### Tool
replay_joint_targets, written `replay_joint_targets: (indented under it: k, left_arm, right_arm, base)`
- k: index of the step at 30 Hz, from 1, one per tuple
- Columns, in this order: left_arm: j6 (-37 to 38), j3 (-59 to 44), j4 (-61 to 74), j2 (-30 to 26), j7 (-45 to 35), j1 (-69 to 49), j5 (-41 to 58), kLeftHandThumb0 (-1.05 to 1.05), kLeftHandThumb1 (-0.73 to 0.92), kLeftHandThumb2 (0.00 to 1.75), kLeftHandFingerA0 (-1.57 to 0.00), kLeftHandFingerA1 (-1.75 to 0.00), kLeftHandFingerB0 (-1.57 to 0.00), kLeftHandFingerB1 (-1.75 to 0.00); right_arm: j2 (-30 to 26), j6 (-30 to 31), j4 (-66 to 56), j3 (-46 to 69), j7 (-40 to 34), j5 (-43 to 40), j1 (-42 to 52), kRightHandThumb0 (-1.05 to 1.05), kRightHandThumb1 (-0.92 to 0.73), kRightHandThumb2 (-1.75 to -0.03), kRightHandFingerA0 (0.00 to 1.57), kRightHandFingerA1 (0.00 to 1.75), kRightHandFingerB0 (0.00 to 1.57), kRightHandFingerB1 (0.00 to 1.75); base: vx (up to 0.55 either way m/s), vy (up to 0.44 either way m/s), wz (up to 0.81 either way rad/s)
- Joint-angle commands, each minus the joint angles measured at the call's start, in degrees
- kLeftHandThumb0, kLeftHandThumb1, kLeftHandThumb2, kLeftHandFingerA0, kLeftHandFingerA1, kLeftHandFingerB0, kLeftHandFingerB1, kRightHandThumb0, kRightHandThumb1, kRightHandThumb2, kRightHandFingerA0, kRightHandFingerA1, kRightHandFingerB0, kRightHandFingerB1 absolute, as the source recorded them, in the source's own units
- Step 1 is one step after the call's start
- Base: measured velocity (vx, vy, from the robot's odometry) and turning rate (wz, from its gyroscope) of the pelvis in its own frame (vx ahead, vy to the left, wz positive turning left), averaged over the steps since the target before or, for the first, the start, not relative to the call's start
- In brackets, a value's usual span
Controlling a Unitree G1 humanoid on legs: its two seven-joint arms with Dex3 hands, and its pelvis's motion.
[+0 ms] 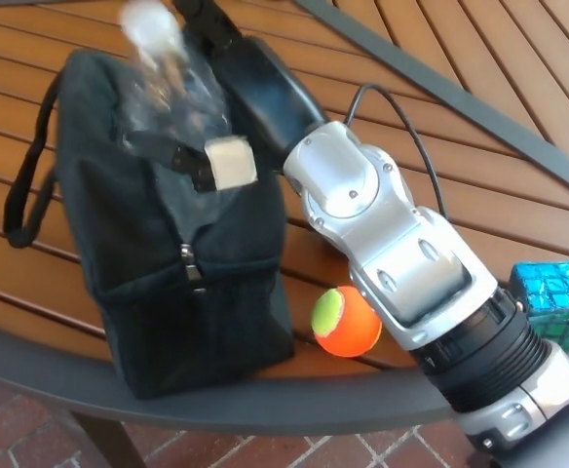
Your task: Pick up a rubric cube, an apple, a tennis ball, a soft toy, a bottle from the table and put it into the lunch box one by one
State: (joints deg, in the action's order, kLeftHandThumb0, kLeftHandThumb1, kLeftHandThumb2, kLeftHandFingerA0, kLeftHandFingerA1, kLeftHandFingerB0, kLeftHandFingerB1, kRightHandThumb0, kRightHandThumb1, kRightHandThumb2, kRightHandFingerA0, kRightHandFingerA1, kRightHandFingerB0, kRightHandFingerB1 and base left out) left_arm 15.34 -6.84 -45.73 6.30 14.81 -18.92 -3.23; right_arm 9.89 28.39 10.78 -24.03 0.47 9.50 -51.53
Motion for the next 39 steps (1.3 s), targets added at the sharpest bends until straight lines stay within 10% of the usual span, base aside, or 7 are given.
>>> replay_joint_targets:
  k: [1, 20, 23, 28, 29, 39]
  left_arm:
    - [0.12, -0.82, -0.14, -0.88, -0.23, -0.68, 1.08, 0.10, 0.55, 1.04, -1.07, -1.26, -0.93, -1.06]
    - [0.81, -2.16, -1.50, -0.75, -0.60, -0.59, 1.68, 0.09, 0.58, 1.01, -1.02, -1.28, -0.90, -1.04]
    - [0.97, -2.37, -1.44, -0.38, -0.21, -0.67, 1.72, 0.09, 0.61, 0.98, -1.00, -1.26, -0.89, -1.03]
    - [1.46, -2.96, -0.88, -0.08, -1.17, -0.81, 2.81, 0.11, 0.59, 1.02, -1.03, -1.27, -0.91, -1.04]
    - [1.51, -3.14, -1.15, 0.04, -1.18, -0.66, 3.06, 0.06, 0.56, 1.15, -1.01, -1.05, -0.93, -0.98]
    - [1.04, -4.22, 0.28, 0.37, -0.95, -0.98, 3.86, 0.09, 0.60, 0.99, -1.02, -1.27, -0.91, -1.04]
  right_arm:
    - [1.66, 8.67, -3.98, 1.72, -1.76, 2.30, 0.67, -1.01, -0.62, -0.81, 0.00, 0.00, 0.00, 0.00]
    - [0.25, 21.05, -19.97, 2.72, 1.29, 4.86, 2.39, -0.98, -0.78, -0.64, 0.00, 0.00, 0.00, 0.00]
    - [-3.53, 20.38, -27.14, 4.63, 4.71, 4.26, 1.28, -0.99, -0.74, -0.88, 0.00, 0.00, 0.00, 0.00]
    - [-10.96, 20.21, -36.37, 9.84, 8.88, 3.22, 1.64, -0.93, -0.89, -0.67, 0.00, 0.00, 0.00, 0.00]
    - [-15.36, 19.68, -40.02, 12.61, 10.97, 2.84, 3.45, -1.01, -0.76, -1.13, 0.00, 0.25, 0.00, 0.10]
    - [-36.64, 14.52, -46.09, 25.75, 19.25, 0.98, 20.36, -1.05, -0.77, -1.11, 0.00, 0.09, 0.00, 0.02]
  base:
    - [0.00, 0.000, 0.00]
    - [0.00, 0.000, 0.00]
    - [0.00, 0.000, 0.00]
    - [0.00, 0.000, 0.00]
    - [0.00, 0.000, 0.00]
    - [0.00, 0.000, 0.00]
